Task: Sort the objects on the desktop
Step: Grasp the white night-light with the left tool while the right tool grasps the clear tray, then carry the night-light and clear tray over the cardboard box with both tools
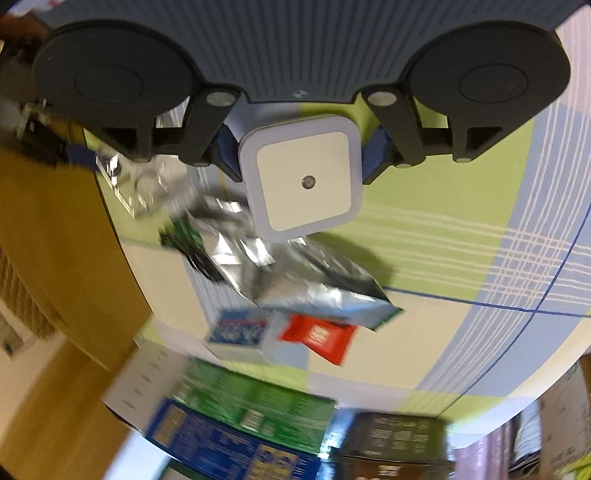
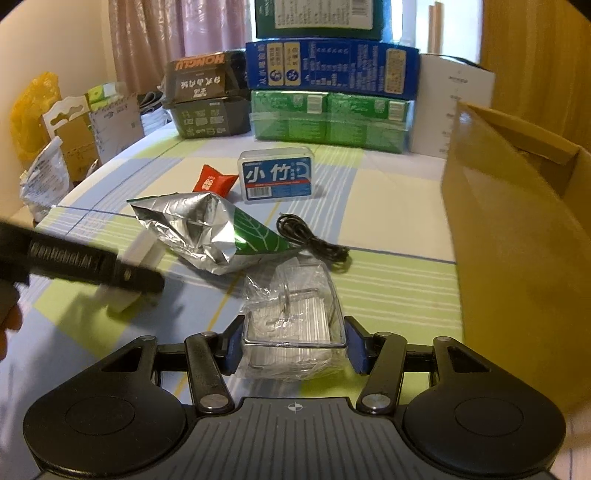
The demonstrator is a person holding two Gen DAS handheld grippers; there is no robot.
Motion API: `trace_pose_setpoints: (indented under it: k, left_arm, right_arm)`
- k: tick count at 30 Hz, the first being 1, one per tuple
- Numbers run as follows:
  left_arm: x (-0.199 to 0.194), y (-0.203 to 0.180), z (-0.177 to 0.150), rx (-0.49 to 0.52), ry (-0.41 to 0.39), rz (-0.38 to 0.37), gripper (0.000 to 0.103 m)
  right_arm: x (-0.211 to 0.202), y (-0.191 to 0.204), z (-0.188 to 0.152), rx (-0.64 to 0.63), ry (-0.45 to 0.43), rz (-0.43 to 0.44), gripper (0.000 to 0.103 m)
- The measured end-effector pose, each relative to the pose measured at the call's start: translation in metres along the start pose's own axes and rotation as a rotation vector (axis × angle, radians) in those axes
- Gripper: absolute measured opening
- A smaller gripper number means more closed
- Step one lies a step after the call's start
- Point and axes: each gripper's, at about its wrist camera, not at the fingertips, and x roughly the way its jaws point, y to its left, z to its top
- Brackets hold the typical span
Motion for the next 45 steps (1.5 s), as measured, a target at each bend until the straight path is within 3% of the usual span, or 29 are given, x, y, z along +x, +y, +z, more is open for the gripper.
trace_pose_setpoints:
  k: [6, 17, 34, 45]
  left_arm:
    - [-0.027, -0.034, -0.028, 0.152, 0.005, 0.015, 0.062]
    - [-0.061, -0.056, -0.074, 0.204, -0.031, 0.032, 0.062]
    - [-0.128, -0.093, -0.071, 0.149, -0.126, -0.007, 0.062]
    - [-0.154, -0.126, -0.082, 0.215, -0.138, -0.001, 0.062]
  right_arm:
    - [-0.035, 0.007, -0.022, 0.038, -0.005, -0.006, 0.052]
    - [-0.094, 0.001, -0.054, 0.147, -0.032, -0.05, 0.052]
    - [-0.166, -0.012, -0.048, 0.194, -0.106, -0.08, 0.051]
    - [-0.214, -0.032, -0.044, 0.232, -0.147, -0.118, 0.051]
